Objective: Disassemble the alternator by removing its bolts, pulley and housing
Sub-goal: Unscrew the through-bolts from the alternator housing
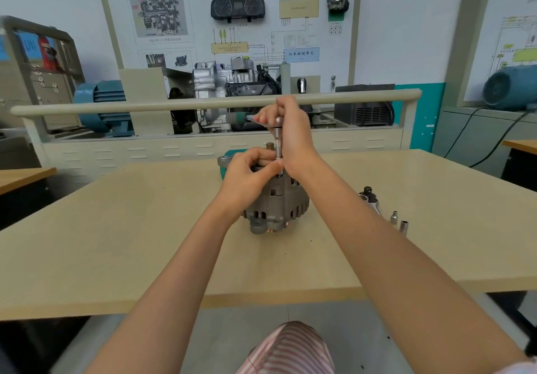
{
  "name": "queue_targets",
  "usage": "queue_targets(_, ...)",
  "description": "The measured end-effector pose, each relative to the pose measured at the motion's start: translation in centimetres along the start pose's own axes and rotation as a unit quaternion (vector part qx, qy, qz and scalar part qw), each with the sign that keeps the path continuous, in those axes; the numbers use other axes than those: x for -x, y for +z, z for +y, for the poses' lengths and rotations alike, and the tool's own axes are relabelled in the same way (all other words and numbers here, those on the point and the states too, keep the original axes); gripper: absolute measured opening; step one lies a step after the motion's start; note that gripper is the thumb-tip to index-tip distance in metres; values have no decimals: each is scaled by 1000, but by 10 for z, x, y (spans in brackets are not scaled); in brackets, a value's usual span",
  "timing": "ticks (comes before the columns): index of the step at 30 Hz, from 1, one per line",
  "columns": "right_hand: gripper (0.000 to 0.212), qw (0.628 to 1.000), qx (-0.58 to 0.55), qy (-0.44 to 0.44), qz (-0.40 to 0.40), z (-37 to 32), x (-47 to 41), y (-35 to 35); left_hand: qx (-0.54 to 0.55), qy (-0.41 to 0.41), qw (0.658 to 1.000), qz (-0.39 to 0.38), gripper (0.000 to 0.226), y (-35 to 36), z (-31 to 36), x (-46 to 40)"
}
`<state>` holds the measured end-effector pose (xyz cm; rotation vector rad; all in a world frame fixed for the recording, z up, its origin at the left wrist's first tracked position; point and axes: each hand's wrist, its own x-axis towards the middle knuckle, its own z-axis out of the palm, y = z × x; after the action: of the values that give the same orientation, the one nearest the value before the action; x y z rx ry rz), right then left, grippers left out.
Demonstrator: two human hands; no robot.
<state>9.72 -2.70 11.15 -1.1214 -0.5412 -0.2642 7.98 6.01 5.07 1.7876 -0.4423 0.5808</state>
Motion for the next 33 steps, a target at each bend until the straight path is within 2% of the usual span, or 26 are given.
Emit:
queue_targets(1,44,994,94,-43,19,3,5,2,-4,0,1000,-3,19,0,0,0)
queue_targets(2,33,969,222,-103,36,7,10,3,-10,0,1000,-3,23,-1,1,1)
queue_targets(3,21,913,367,-166,63,13,16,3,-13,-1,1000,-1,26,-1,1,1)
queue_targets(4,12,838,494,-213,97,19,21,3,-15,-3,1000,2,27,-1,1,1)
queue_targets(5,13,770,575,-239,136,24,25,3,-15,-3,1000,6,28,-1,1,1)
queue_targets(6,17,735,607,-250,170,26,27,4,-14,-1,1000,10,29,-1,2,2)
queue_targets(7,18,733,601,-256,190,25,29,5,-11,4,1000,14,31,0,2,2)
queue_targets(8,16,752,576,-256,192,23,29,5,-6,6,1000,14,32,0,3,2)
queue_targets(10,12,813,509,-237,155,17,24,5,-8,5,1000,9,32,0,3,3)
queue_targets(11,18,849,465,-216,124,13,20,5,-13,7,1000,5,30,0,3,3)
queue_targets(14,33,960,256,-106,36,2,9,1,-10,9,1000,-4,16,0,1,2)
queue_targets(15,37,982,179,-64,12,-1,6,-1,-8,7,1000,-4,12,0,-1,1)
queue_targets(17,48,999,31,0,-38,-2,0,-5,-10,-1,1000,4,10,0,-4,1)
queue_targets(18,52,998,-20,17,-49,-2,-2,-6,-11,-6,1000,8,11,0,-4,0)
queue_targets(20,52,999,-45,16,-27,0,-2,-2,-8,-8,1000,6,7,-2,-4,0)
queue_targets(21,47,1000,-9,-6,1,3,0,0,-5,-4,1000,1,10,-2,-4,0)
queue_targets(23,31,984,148,-94,43,9,9,4,-5,7,1000,-10,20,-3,-2,1)
queue_targets(24,23,954,258,-148,48,13,13,4,-7,8,1000,-14,24,-3,-1,1)
queue_targets(25,15,901,383,-195,55,15,17,3,-10,6,1000,-13,28,-3,0,2)
queue_targets(26,10,834,499,-226,66,17,20,1,-9,2,1000,-9,30,-3,1,3)
queue_targets(27,13,772,583,-241,80,19,22,0,-8,-1,1000,-3,31,-3,1,3)
queue_targets(28,18,734,626,-248,89,20,24,-1,-8,-2,1000,1,31,-2,1,3)
queue_targets(29,21,725,634,-251,95,20,24,0,-8,-3,1000,2,30,-2,0,3)
queue_targets(30,20,739,618,-251,94,20,24,1,-7,-4,1000,2,29,-2,0,3)
queue_targets(33,12,844,488,-213,66,14,18,4,-10,3,1000,-1,28,-2,3,4)
